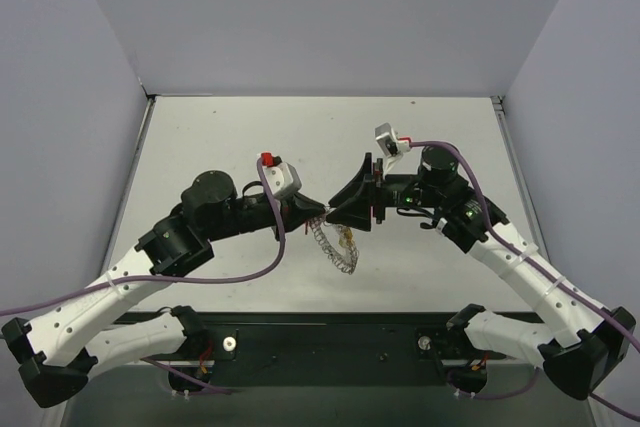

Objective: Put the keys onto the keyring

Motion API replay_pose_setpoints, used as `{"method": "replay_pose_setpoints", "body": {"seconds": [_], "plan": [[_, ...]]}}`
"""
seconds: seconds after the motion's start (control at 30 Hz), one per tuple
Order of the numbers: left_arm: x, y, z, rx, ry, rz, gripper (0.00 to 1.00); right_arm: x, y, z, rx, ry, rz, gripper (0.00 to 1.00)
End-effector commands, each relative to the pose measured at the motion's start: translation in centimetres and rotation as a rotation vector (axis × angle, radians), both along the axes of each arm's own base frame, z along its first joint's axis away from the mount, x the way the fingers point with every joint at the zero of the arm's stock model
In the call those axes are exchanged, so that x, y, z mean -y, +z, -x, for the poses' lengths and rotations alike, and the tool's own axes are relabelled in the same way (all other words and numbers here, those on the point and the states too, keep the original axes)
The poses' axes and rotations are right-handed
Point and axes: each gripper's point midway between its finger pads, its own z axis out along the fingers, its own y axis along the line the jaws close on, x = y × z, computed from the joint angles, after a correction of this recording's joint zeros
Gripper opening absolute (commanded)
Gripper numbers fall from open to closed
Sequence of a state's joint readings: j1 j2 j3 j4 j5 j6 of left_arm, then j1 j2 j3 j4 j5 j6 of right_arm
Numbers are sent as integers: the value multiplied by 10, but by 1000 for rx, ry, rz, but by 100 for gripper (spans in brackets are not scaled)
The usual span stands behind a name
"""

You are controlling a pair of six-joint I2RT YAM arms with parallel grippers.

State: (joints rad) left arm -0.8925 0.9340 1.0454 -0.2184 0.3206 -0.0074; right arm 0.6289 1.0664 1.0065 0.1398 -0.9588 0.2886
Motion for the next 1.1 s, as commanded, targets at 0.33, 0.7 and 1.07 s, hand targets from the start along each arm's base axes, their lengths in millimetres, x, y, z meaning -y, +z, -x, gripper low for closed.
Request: {"method": "replay_pose_setpoints", "body": {"seconds": [0.33, 0.7, 1.07], "plan": [[1, 43, 8, 26, -84, 188, 0, -1, 25, 6, 65, 11, -93, 25], [-1, 52, 7, 46, -89, 213, 0, -1, 23, 4, 61, 0, -83, 0], [-12, 51, 3, 27, -58, 205, 8, 1, 26, 6, 82, 3, -86, 0]]}}
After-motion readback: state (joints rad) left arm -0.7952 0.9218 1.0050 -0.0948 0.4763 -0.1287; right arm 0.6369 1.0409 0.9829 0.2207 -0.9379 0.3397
